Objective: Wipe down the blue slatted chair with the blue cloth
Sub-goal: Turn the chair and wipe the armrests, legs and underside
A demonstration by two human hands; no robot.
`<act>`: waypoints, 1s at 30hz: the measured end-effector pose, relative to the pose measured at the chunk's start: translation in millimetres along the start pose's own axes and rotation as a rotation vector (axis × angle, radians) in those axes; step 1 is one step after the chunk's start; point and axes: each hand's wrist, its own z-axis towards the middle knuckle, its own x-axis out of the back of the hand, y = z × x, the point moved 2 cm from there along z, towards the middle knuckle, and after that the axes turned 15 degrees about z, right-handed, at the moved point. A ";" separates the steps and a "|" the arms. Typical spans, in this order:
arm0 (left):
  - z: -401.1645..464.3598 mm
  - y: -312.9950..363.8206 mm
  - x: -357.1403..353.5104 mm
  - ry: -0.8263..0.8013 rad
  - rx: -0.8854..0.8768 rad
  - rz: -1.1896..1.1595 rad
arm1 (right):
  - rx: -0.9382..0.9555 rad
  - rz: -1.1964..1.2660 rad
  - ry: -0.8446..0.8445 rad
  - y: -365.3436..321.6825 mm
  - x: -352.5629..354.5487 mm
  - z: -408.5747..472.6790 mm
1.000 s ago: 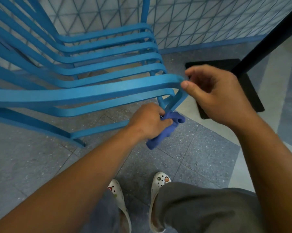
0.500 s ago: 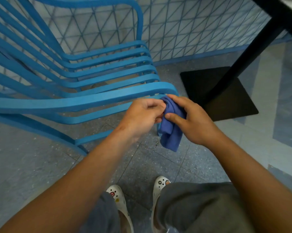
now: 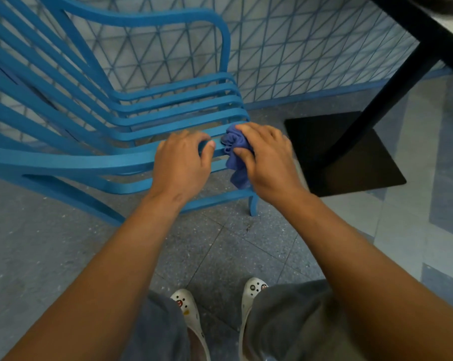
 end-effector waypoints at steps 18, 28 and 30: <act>0.1 -0.7 -8.7 0.052 -0.035 0.053 | -0.265 0.488 -0.094 43.4 17.4 2.0; -0.7 -3.6 -12.1 0.087 -0.064 0.080 | -0.277 0.639 0.091 43.3 4.5 7.2; -1.1 -6.2 -14.4 0.104 -0.099 0.107 | -0.339 0.679 0.083 51.7 7.3 5.5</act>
